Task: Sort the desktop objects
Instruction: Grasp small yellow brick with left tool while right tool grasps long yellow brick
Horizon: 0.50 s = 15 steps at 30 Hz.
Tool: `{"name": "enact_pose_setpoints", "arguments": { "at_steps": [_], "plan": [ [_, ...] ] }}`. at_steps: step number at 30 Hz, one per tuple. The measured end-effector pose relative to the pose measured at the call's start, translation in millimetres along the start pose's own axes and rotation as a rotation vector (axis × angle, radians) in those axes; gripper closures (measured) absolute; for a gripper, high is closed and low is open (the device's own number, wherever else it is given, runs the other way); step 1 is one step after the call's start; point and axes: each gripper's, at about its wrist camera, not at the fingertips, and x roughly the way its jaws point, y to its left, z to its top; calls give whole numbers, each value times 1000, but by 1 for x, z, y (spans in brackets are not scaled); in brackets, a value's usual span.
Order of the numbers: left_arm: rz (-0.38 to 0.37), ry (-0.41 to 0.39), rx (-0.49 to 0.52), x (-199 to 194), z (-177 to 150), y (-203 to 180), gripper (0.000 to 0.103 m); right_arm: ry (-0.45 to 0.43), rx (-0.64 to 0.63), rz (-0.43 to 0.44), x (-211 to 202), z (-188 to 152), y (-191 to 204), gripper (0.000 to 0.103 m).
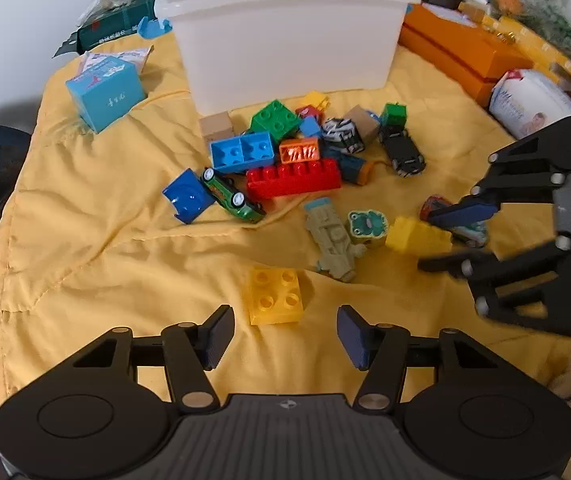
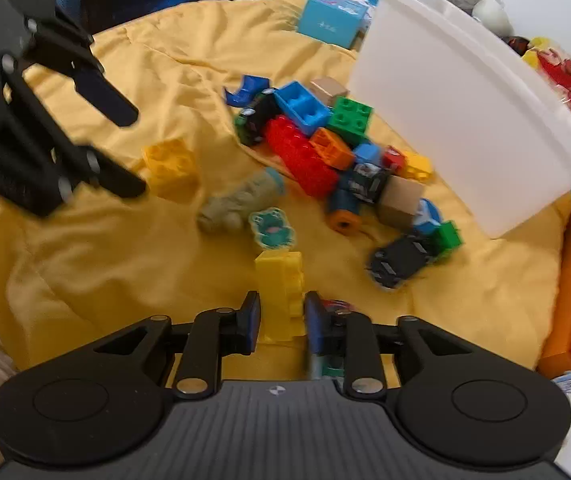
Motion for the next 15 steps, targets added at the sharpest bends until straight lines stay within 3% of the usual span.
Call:
{"name": "enact_pose_setpoints", "arguments": {
  "at_steps": [4, 9, 10, 12, 14, 15],
  "plan": [
    [55, -17, -48, 7, 2, 3, 42, -40, 42, 53, -16, -2, 3, 61],
    [46, 2, -73, 18, 1, 4, 44, -42, 121, 91, -7, -4, -9, 60],
    [43, 14, -74, 22, 0, 4, 46, -39, 119, 104, -3, -6, -8, 60],
    [26, 31, -82, 27, -4, 4, 66, -29, 103, 129, 6, -11, -5, 60],
    [16, 16, -93, 26, -8, 5, 66, -18, 88, 119, 13, -18, -2, 62],
    [9, 1, -95, 23, -8, 6, 67, -38, 95, 124, 11, -20, -2, 71]
  ]
}}
